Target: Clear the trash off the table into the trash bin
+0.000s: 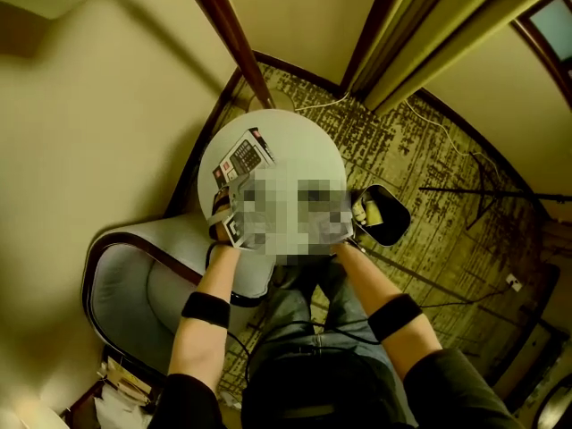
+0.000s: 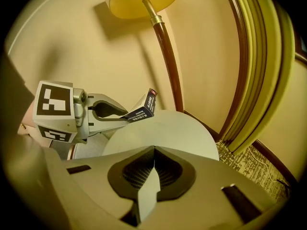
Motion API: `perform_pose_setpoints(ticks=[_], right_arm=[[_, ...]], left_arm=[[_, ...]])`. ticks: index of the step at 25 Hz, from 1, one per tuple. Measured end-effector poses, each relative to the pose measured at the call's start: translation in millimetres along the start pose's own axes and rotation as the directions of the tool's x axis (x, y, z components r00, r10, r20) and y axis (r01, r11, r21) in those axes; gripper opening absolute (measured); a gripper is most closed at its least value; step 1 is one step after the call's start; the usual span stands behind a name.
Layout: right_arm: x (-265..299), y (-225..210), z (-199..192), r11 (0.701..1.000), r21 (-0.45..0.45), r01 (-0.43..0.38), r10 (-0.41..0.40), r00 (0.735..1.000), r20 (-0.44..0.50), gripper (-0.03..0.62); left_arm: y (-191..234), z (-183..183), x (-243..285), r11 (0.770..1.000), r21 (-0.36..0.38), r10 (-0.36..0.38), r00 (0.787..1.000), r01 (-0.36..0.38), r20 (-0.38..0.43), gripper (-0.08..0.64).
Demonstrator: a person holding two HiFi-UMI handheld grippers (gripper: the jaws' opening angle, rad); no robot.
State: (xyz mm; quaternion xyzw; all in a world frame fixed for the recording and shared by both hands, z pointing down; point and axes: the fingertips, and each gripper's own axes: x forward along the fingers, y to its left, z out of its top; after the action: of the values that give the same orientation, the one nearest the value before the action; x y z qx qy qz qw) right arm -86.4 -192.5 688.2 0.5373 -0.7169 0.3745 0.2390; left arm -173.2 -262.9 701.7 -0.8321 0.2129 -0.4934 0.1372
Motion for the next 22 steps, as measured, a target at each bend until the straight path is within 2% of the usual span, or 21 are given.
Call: perform_pose_setpoints(ticks=[3,6,8,11,17,18,19,22], right_arm=[[-20.9,12.5,17.1,1.000,-0.026,0.001,0.000,1.000,0.010,0.002],[-42.8,25.8,34.0,0.998,-0.057,-0.007,0.008,1.000,0.026,0.002],[-57.9,32.9,44.1,0.997,-0.079,-0.009,0.012,0.999,0.038,0.002],[-79.5,50.8,54.7,0.994,-0.109,-0.018,0.025,0.998,0.057,0.002],[-107.9,76.0,67.4,0.986,-0.165,-0.026,0.043,0.994,0.099,0.002],[-110.7,76.9,66.3,0.986,-0.164,-0.024,0.042,0.994,0.104,0.002],[-113.1,78.0,64.8,0.987,-0.159,-0.022,0.040,0.993,0.108,0.002],[-119.3,77.8,56.3,0.990,-0.139,-0.003,0.019,0.993,0.113,0.002]], left_arm=[[13.0,13.4,-36.6,0.995,-0.101,0.012,0.999,-0.008,0.033,0.101],[23.9,26.5,-74.2,0.962,-0.273,0.011,0.997,0.012,0.081,0.101],[28.8,33.8,-97.4,0.920,-0.391,0.014,0.993,0.032,0.116,0.101],[33.1,41.1,-136.7,0.833,-0.546,0.012,0.983,0.091,0.181,0.101],[40.6,45.3,-187.3,0.701,-0.694,0.055,0.957,0.167,0.286,0.101],[40.1,46.5,-192.8,0.692,-0.701,0.056,0.955,0.173,0.292,0.101],[38.8,48.2,-198.5,0.694,-0.697,0.051,0.954,0.179,0.295,0.101],[32.6,48.5,-206.4,0.723,-0.664,0.029,0.952,0.192,0.306,0.101]])
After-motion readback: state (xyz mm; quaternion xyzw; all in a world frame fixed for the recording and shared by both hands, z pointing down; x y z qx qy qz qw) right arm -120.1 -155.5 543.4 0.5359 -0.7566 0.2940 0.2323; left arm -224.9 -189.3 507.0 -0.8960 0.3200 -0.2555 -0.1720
